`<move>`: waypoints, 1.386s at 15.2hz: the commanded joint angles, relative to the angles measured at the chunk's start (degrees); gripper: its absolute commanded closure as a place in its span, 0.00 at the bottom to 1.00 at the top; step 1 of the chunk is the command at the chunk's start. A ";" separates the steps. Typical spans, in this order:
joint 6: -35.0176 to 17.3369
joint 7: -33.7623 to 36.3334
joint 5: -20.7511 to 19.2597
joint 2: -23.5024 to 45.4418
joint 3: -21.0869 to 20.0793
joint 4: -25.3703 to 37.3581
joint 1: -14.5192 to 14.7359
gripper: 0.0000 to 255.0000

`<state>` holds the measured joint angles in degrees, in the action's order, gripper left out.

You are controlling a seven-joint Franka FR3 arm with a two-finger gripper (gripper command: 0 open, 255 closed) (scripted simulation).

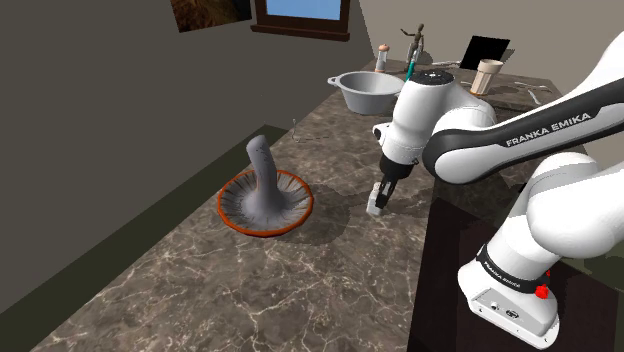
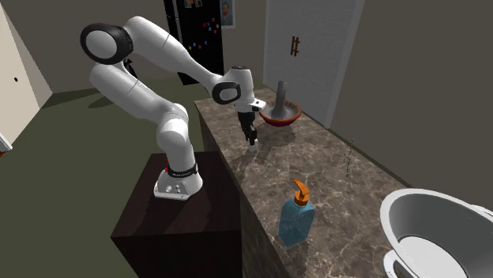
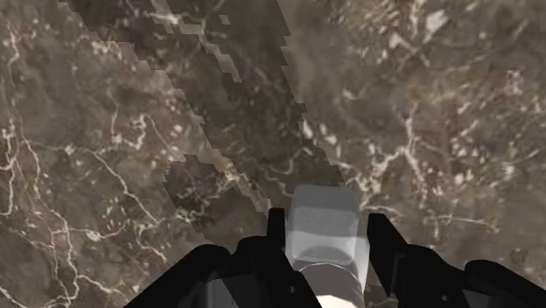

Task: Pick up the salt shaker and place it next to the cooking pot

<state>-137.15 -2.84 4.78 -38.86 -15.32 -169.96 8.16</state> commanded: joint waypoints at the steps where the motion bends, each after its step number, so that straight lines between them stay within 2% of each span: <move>1: 0.00 0.01 -0.02 0.02 0.00 -0.03 -0.02 1.00; 6: 0.00 0.00 -0.01 0.02 0.00 -0.03 -0.02 1.00; 21: 15.74 -1.48 -0.77 -8.08 2.32 7.70 0.14 1.00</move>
<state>-122.30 -4.24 4.08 -46.63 -13.12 -162.81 8.33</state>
